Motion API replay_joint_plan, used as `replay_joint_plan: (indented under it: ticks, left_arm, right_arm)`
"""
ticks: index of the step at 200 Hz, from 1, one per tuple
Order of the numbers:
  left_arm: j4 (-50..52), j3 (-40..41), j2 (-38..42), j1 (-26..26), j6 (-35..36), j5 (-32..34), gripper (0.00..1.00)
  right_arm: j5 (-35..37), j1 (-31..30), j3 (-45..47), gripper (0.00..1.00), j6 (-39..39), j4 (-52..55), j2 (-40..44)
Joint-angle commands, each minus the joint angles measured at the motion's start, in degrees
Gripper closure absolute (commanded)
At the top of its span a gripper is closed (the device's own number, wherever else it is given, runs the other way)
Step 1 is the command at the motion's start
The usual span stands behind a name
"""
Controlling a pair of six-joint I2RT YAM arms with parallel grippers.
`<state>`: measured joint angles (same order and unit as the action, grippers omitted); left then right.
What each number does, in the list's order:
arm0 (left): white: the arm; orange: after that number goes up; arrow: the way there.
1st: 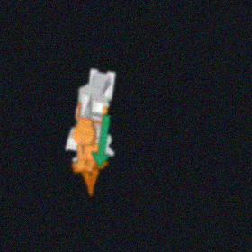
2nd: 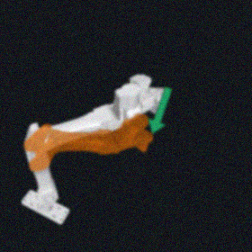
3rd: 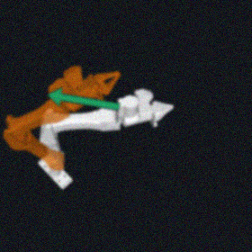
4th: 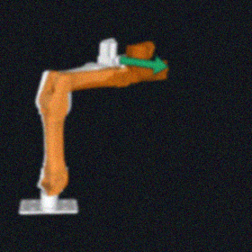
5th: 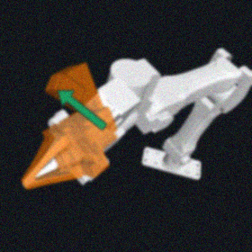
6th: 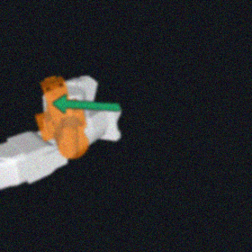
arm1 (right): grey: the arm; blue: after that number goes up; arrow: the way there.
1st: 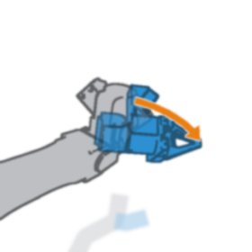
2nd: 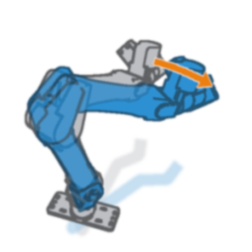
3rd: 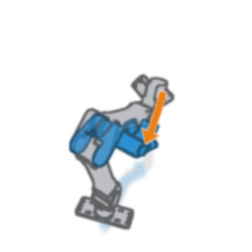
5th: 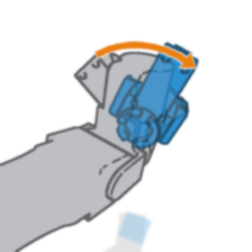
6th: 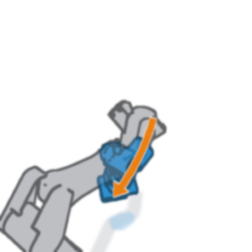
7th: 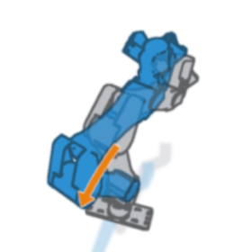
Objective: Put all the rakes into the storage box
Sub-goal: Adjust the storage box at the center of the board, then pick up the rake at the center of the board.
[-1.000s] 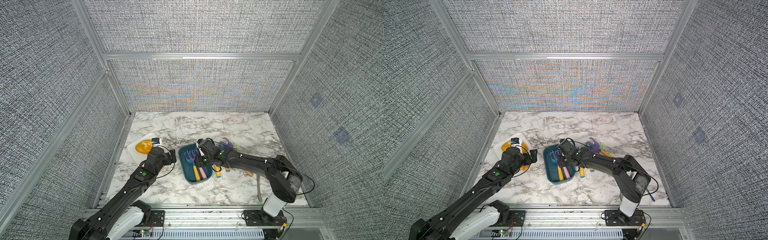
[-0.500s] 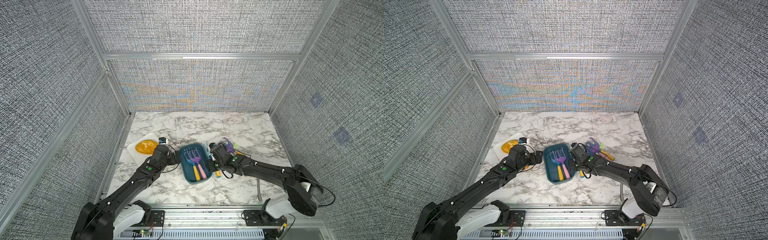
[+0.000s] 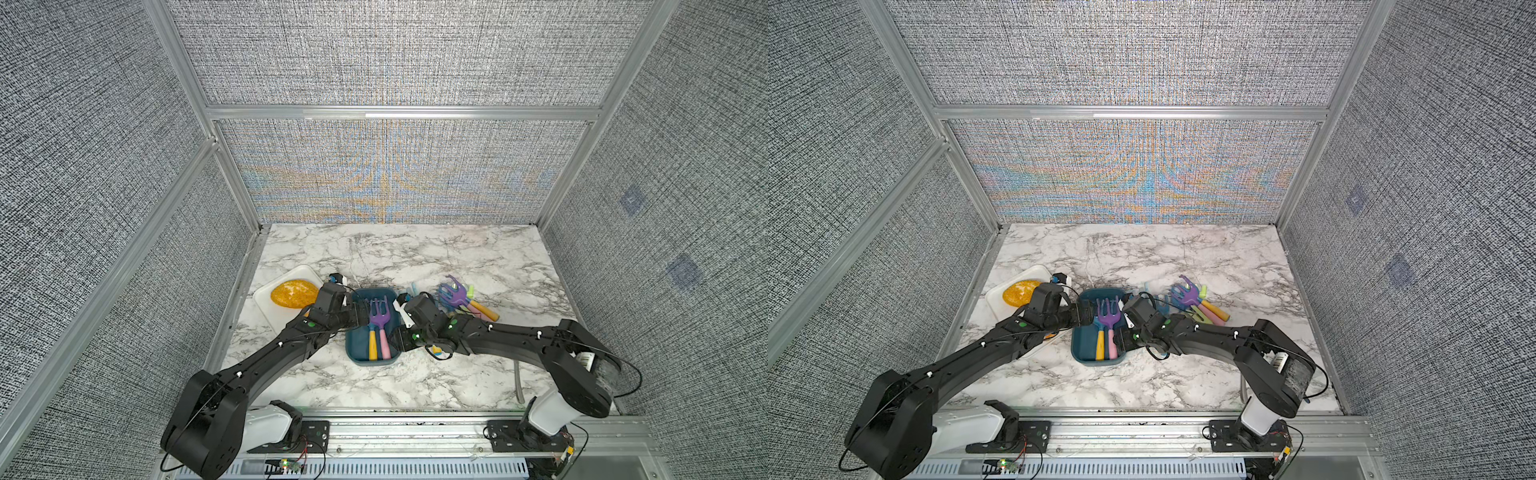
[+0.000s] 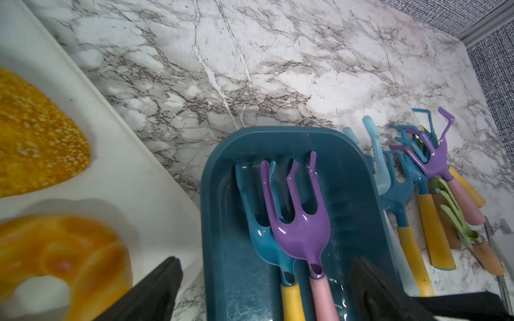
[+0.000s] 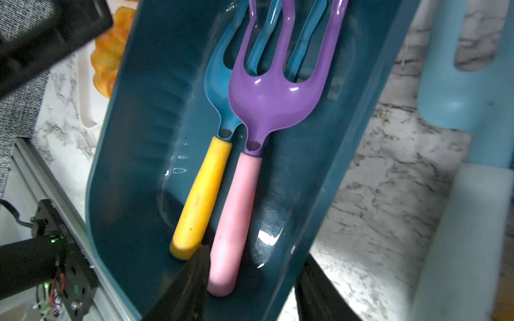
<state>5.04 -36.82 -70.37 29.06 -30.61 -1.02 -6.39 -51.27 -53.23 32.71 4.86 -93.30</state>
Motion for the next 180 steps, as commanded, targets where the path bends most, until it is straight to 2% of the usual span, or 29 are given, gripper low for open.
replay_joint_plan:
  ticks: [1, 30, 59, 85, 109, 180]
  left_arm:
    - [1.0, -0.2, 1.3, 0.0, 0.7, 3.6, 0.01]
    - [2.3, -0.3, 3.9, 0.0, 1.3, 4.2, 0.01]
    - [3.6, 0.9, 8.2, -0.1, 2.0, 8.1, 0.01]
    - [4.5, 1.3, 10.7, 0.0, 2.2, 9.5, 0.01]
    - [5.5, 1.2, 12.0, -0.1, 2.4, 10.6, 0.01]
    - [5.9, 1.3, 13.0, -0.1, 2.4, 10.6, 0.01]
  right_arm:
    - [4.0, 0.6, -1.9, 0.47, 0.4, 1.9, 1.5]
    - [8.7, 2.7, -1.5, 0.46, -1.0, 6.3, 5.5]
    - [12.1, 5.2, 0.3, 0.46, -1.8, 9.2, 6.7]
    - [15.2, 6.2, -0.1, 0.47, -2.4, 12.2, 4.4]
    - [19.0, 6.3, -1.2, 0.54, -1.9, 15.1, 2.1]
    - [23.2, 6.2, -1.3, 0.62, -0.6, 16.8, -3.1]
